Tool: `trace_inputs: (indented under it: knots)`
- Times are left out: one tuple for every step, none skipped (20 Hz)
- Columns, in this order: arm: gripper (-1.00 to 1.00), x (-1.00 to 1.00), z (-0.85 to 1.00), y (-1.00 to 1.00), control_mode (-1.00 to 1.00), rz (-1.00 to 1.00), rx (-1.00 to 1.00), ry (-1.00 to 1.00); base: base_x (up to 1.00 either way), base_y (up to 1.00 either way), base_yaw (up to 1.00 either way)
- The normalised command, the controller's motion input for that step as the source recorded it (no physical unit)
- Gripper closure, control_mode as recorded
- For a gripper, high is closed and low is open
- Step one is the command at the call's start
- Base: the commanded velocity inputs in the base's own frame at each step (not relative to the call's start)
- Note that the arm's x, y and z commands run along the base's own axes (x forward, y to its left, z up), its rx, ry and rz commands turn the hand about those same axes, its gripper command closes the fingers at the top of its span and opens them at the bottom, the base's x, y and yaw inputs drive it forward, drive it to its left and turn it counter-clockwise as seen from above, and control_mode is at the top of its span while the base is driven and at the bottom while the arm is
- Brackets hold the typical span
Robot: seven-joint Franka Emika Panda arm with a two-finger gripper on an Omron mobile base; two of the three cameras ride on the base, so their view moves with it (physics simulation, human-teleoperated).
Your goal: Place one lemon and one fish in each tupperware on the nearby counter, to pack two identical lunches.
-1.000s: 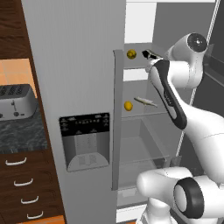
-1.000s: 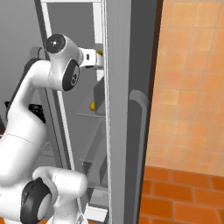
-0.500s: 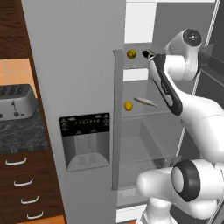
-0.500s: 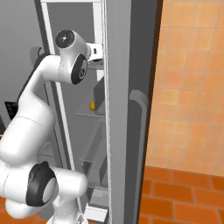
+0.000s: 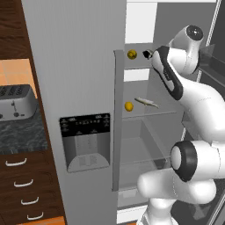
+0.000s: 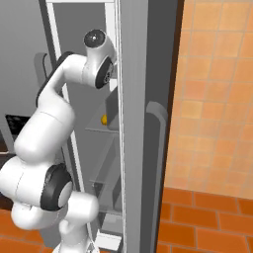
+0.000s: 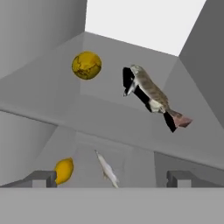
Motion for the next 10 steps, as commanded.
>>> trace_inputs:
  knots:
    - [-1.00, 0.41, 0.00, -0.21, -1.00, 0.06, 0.00, 0.07, 0.00, 0.00, 0.00]
    - [-1.00, 0.42, 0.00, -0.20, -1.00, 0.06, 0.00, 0.07, 0.00, 0.00, 0.00]
    - [-1.00, 0.39, 0.00, -0.18, -1.00, 0.06, 0.00, 0.05, 0.00, 0.00, 0.00]
    - [-1.00, 0.37, 0.00, -0.16, -1.00, 0.06, 0.00, 0.03, 0.00, 0.00, 0.00]
    - [-1.00, 0.34, 0.00, -0.16, -1.00, 0.06, 0.00, 0.00, 0.00, 0.00, 0.00]
    - [-1.00, 0.34, 0.00, -0.11, -1.00, 0.06, 0.00, 0.00, 0.00, 0.00, 0.00]
    - [-1.00, 0.37, 0.00, -0.06, -1.00, 0.05, 0.00, 0.01, 0.00, 0.00, 0.00]
    - [-1.00, 0.40, 0.00, -0.06, -1.00, 0.05, 0.00, 0.02, 0.00, 0.00, 0.00]
    - [-1.00, 0.41, 0.00, -0.05, -1.00, 0.05, 0.00, 0.03, 0.00, 0.00, 0.00]
    - [-1.00, 0.41, 0.00, -0.05, -1.00, 0.05, 0.00, 0.02, 0.00, 0.00, 0.00]
